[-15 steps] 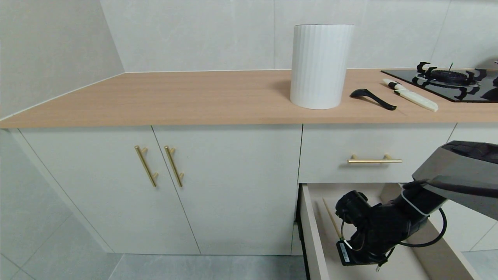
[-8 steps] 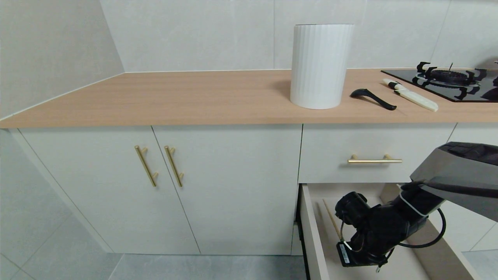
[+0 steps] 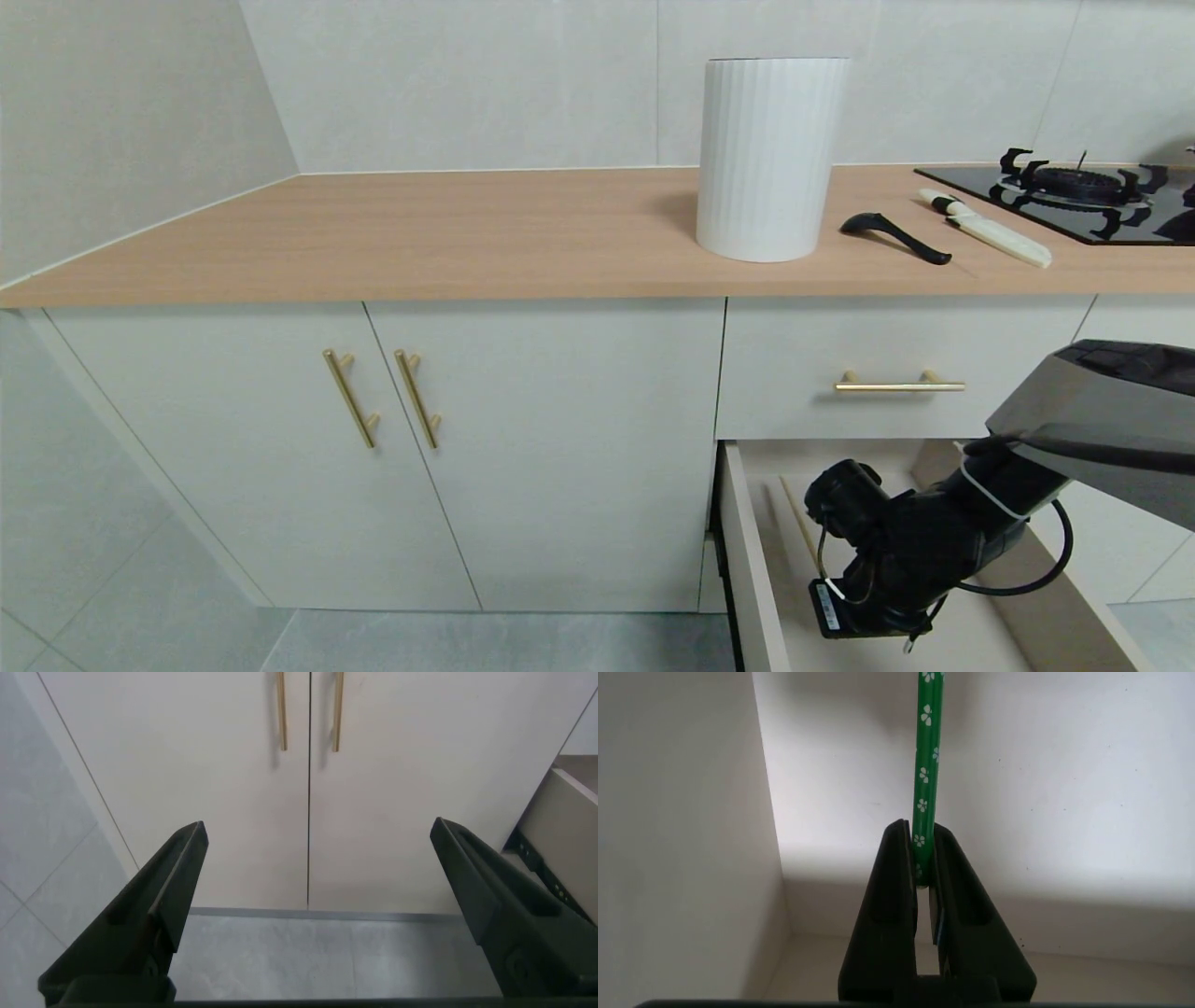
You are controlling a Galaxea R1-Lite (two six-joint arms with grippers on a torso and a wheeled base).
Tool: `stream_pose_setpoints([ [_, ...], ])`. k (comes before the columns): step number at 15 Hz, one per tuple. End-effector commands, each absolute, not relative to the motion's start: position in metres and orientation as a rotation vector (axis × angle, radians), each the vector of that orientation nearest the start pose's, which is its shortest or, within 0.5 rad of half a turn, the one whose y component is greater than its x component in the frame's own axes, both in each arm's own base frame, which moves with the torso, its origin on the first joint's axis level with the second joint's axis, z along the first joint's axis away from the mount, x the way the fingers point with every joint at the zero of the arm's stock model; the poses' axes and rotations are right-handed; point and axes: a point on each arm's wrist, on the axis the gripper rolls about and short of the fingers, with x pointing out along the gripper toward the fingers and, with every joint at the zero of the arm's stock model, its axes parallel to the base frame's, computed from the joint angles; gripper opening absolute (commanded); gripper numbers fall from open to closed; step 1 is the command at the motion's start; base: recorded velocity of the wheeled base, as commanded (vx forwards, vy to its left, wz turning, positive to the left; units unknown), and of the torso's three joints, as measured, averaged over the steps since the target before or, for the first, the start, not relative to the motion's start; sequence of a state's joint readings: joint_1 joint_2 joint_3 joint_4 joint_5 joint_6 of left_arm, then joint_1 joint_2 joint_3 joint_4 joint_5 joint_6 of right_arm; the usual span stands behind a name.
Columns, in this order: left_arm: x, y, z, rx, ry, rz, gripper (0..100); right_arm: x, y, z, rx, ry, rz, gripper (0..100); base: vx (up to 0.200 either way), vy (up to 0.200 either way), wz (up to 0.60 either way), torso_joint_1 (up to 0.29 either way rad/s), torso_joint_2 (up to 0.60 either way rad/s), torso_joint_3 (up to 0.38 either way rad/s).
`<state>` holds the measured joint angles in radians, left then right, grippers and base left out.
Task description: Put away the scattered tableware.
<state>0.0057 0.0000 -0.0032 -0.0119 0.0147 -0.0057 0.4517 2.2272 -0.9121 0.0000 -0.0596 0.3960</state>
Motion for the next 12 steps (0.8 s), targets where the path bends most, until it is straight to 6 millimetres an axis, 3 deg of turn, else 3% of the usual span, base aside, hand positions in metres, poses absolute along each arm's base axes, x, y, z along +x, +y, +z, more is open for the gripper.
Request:
stream_pose_setpoints([
  [1, -0.023, 0.0002, 0.0776, -0.008, -0.015, 0.021, 100, 0.2938, 0.1414, -0.0086, 0.004, 1.305, 0.078, 0, 0.0, 0.0, 0.0, 0.0, 0.0, 0.0],
  [12, -0.023, 0.0002, 0.0776, -0.006, -0.015, 0.021, 100, 0.2916, 0.1452, -0.0063, 0.008, 1.3, 0.081, 0, 0.0, 0.0, 0.0, 0.0, 0.0, 0.0],
])
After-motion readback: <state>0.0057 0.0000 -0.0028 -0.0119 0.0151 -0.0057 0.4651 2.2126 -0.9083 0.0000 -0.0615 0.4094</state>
